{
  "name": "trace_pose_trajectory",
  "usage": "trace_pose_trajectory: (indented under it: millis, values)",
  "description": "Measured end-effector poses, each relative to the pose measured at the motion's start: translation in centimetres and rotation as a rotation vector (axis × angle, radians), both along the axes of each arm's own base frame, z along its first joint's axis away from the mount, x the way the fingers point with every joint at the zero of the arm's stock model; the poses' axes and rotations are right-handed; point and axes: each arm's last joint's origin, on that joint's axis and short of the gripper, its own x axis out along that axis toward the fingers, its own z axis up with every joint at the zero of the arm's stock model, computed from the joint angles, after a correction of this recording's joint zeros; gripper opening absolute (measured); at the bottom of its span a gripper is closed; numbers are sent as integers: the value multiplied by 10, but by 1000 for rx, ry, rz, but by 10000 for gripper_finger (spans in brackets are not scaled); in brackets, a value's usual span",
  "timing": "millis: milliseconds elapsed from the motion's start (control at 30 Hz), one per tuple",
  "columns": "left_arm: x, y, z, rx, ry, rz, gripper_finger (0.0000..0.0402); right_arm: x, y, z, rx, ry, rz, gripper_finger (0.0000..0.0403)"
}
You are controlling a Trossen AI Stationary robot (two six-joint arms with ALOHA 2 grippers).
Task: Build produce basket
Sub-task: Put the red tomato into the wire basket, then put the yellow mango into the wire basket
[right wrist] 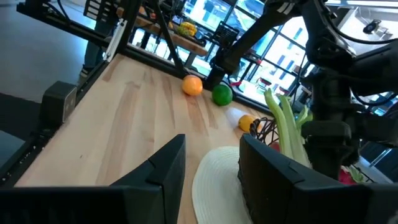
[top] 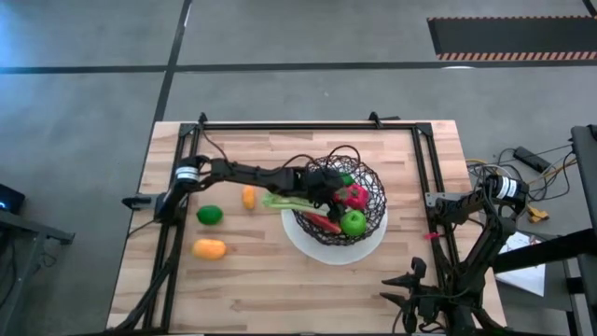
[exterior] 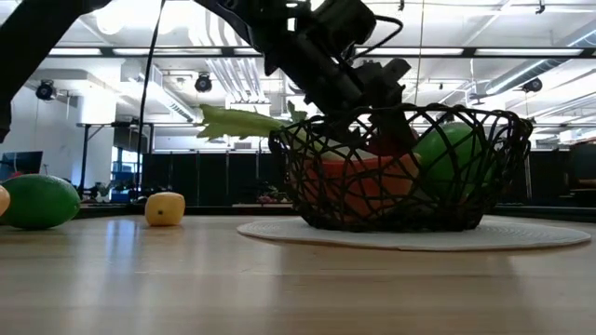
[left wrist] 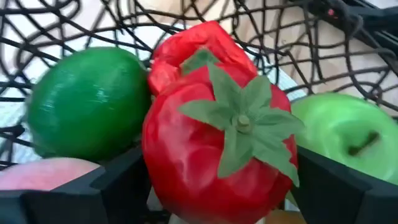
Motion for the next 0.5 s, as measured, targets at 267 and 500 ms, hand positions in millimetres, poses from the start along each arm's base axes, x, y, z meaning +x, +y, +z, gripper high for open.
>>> trace_pose_trajectory:
  millis: [267,500]
  values:
    - [-14,5,28,8,53,17,316,0,0,0,3,1,1,139]
    - [-34,-6,54,97,76,74,316,0,0,-1,0,3,1,139]
